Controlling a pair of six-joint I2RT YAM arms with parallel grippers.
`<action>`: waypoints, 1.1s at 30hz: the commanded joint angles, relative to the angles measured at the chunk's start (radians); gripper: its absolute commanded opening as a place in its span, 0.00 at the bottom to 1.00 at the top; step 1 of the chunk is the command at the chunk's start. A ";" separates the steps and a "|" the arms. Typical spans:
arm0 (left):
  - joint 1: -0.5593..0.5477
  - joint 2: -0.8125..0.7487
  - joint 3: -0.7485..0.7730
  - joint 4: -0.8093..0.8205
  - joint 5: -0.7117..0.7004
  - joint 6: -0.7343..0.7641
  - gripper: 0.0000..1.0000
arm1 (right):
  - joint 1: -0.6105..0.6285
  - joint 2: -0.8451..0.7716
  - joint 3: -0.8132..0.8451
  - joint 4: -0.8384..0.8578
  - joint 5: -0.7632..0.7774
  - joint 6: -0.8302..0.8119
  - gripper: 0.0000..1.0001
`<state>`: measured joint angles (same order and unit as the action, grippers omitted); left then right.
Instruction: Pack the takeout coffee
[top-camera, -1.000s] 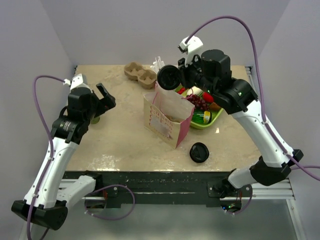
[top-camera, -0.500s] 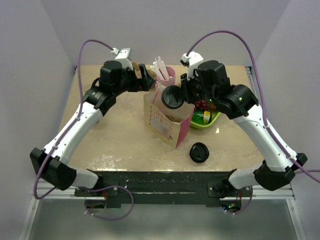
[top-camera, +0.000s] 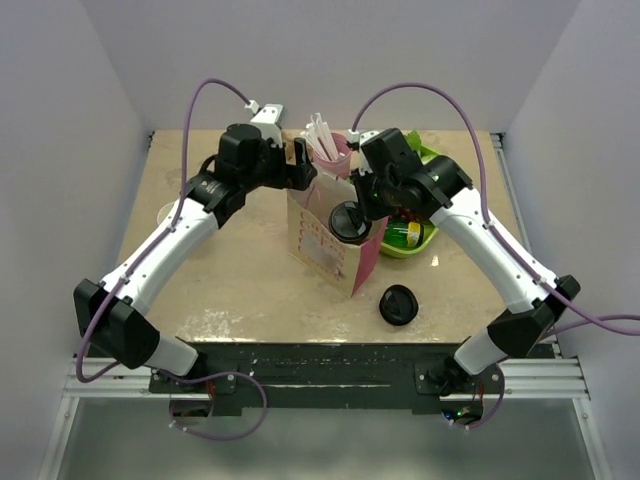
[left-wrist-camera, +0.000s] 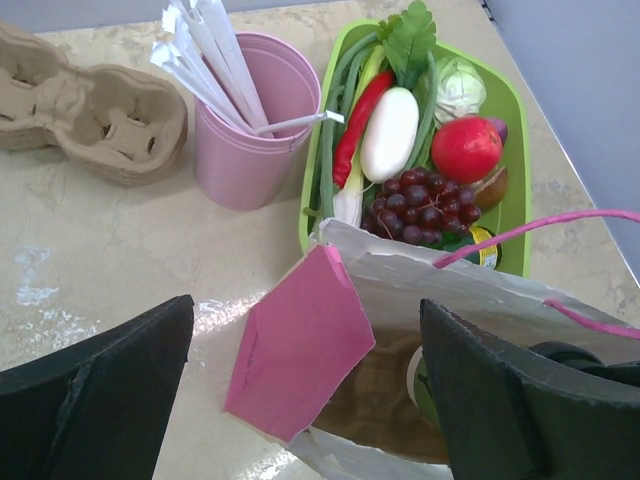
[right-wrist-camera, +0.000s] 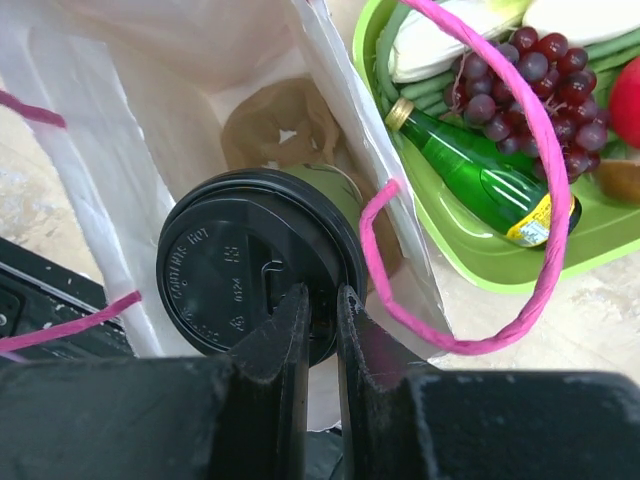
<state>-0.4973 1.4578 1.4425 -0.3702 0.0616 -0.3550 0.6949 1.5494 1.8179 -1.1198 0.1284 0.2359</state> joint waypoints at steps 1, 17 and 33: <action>-0.014 -0.002 -0.025 0.048 0.018 0.047 0.97 | -0.008 -0.009 -0.041 0.014 -0.024 0.016 0.00; -0.037 0.029 -0.042 -0.035 -0.058 0.054 0.77 | -0.015 -0.037 -0.241 0.143 -0.110 -0.018 0.00; -0.040 -0.024 -0.090 -0.084 -0.144 0.021 0.59 | -0.028 -0.060 -0.368 0.230 -0.125 -0.096 0.00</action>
<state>-0.5316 1.4776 1.3640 -0.4541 -0.0616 -0.3260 0.6712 1.4998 1.4876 -0.9348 0.0257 0.1844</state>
